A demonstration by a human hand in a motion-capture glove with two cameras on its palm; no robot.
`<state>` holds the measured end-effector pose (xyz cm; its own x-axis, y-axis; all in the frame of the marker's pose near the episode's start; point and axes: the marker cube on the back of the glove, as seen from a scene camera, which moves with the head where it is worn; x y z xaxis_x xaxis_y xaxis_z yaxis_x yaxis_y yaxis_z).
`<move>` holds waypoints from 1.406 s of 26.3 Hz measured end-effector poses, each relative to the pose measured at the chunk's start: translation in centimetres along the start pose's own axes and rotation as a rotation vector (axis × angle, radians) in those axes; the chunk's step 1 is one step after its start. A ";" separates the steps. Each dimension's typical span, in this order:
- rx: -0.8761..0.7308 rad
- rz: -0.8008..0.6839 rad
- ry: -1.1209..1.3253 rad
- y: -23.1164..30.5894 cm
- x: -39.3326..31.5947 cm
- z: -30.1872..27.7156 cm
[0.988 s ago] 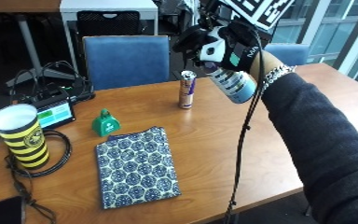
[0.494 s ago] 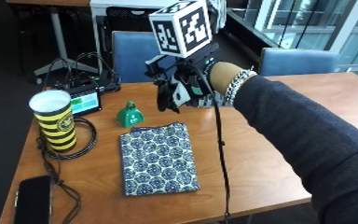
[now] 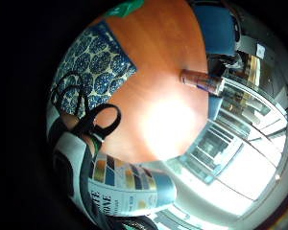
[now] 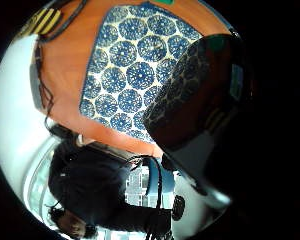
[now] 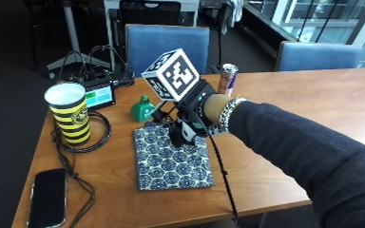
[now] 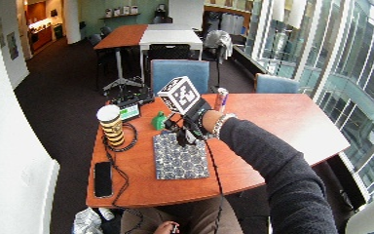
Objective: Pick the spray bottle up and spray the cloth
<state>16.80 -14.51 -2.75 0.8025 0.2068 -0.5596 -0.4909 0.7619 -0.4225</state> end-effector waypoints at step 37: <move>0.942 -0.402 -1.215 3.4 -5.4 -12.2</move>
<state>6.61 -20.56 -9.88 0.8304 -0.0986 0.5484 -0.1831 0.8813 0.4356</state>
